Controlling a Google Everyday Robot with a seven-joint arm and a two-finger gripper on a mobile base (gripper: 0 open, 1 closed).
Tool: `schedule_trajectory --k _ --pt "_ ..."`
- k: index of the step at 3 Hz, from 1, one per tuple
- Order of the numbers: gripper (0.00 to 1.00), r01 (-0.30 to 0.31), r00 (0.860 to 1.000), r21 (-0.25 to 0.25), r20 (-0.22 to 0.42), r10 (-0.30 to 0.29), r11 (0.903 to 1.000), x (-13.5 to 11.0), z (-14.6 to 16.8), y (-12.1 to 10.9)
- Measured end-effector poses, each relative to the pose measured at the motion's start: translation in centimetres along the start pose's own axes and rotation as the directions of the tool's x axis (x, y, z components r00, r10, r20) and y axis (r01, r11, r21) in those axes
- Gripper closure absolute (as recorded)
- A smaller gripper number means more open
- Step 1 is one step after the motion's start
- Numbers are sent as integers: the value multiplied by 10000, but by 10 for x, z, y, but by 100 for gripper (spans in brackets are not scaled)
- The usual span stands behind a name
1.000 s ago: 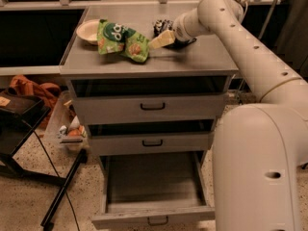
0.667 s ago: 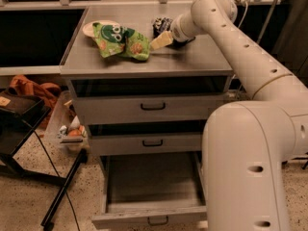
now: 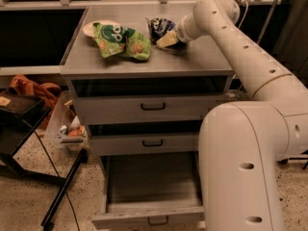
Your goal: Place blue chip bag into bottom drawer
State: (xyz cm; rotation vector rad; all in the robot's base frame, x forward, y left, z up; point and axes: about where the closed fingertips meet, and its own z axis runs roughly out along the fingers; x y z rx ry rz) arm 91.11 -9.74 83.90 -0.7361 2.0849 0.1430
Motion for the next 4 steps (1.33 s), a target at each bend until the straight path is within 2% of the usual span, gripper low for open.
schedule_trajectory --k 2,3,4 --pt "89 -123 9999 193 113 120 9997 0 -7 -9" --pt "100 -128 9998 203 120 125 9997 -2 -9 -9" --pt "100 -198 9990 441 412 180 9988 0 -26 -14"
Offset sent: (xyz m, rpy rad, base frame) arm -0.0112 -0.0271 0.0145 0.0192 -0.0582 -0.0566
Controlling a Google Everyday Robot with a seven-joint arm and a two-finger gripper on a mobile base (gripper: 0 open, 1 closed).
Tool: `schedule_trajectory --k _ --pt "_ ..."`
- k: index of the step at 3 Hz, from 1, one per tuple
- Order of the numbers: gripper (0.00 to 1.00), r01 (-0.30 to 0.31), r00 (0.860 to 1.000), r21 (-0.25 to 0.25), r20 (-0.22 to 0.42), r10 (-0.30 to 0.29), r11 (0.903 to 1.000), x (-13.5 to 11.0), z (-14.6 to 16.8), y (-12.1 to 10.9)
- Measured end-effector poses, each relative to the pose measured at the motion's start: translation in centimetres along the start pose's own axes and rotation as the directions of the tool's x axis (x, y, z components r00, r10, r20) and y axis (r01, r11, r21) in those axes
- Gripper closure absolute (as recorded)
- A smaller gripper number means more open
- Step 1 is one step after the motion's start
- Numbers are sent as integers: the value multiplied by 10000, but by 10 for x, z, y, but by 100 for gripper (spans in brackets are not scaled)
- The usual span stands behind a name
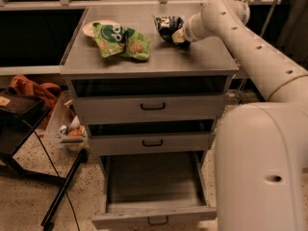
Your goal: Place blue chip bag into bottom drawer
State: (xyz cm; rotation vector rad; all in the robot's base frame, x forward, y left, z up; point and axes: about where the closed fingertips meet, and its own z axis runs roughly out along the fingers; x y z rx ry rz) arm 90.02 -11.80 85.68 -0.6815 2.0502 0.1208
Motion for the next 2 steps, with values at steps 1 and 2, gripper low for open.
schedule_trajectory --k 1,2 --pt "100 63 9963 309 851 -89 9995 -6 -45 0" --pt "100 190 9904 544 1358 -263 9983 -1 -88 10"
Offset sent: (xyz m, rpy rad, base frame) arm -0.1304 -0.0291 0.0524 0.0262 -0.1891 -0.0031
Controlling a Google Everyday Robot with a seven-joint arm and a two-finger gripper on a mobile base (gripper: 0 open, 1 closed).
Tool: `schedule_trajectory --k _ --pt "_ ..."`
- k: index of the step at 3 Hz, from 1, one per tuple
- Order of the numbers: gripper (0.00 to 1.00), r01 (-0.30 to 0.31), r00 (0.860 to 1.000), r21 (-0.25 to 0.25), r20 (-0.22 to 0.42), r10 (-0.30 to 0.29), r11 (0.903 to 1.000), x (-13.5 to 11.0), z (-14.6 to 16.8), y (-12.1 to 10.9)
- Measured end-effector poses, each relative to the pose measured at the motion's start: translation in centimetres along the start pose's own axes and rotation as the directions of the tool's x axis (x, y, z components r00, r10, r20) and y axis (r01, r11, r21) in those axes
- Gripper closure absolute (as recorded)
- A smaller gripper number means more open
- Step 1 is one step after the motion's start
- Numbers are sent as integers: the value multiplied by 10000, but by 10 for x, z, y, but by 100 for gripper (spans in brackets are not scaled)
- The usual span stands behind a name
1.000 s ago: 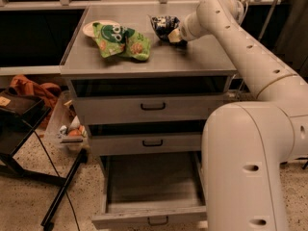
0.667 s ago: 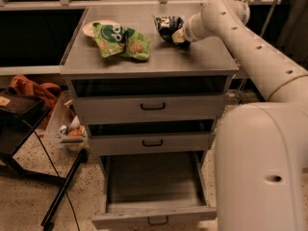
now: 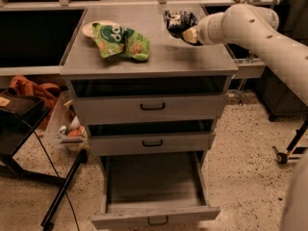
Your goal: Place blue chip bag into bottom drawer
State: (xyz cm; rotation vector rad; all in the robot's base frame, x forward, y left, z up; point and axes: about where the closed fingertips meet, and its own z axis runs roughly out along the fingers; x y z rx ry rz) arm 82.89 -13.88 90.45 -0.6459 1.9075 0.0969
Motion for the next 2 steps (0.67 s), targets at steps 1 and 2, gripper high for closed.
schedule_trajectory --k 1,2 --pt "100 114 9999 36 49 -114 9999 10 -41 18" --pt "100 60 10000 301 -59 -58 9995 22 -85 34"
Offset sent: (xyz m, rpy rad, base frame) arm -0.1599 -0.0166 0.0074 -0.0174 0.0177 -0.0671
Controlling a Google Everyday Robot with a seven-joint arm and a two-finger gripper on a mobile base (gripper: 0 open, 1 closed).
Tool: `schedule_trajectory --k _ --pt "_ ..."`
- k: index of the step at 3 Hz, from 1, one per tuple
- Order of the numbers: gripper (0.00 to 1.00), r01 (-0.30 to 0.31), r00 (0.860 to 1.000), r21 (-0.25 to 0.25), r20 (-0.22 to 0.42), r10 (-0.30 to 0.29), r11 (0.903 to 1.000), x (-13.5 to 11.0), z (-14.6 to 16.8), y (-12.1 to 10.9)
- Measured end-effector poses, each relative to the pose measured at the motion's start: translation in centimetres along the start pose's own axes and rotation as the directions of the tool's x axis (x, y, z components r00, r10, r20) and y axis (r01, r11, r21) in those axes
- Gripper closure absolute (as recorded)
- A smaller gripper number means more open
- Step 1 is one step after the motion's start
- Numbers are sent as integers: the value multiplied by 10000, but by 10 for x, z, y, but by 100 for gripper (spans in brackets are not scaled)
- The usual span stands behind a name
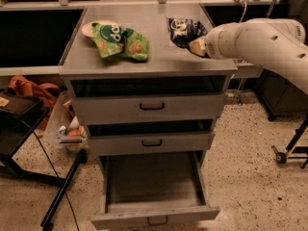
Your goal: Place blue chip bag into bottom drawer
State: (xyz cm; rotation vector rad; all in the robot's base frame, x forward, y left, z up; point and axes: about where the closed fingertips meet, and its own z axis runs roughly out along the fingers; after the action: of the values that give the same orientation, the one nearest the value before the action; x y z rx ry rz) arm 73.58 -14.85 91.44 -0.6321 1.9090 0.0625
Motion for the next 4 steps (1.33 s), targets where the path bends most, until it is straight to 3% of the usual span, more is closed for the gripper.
schedule_trajectory --k 1,2,3,4 --pt "100 -216 9994 340 -247 224 9992 13 -44 18" --pt "100 -622 9952 284 -741 641 9977 37 -77 46" --pt "100 -1165 9817 -3 -1520 1151 9932 73 -93 75" --pt "100 -1517 9556 -404 -2614 1361 9876 109 -99 103"
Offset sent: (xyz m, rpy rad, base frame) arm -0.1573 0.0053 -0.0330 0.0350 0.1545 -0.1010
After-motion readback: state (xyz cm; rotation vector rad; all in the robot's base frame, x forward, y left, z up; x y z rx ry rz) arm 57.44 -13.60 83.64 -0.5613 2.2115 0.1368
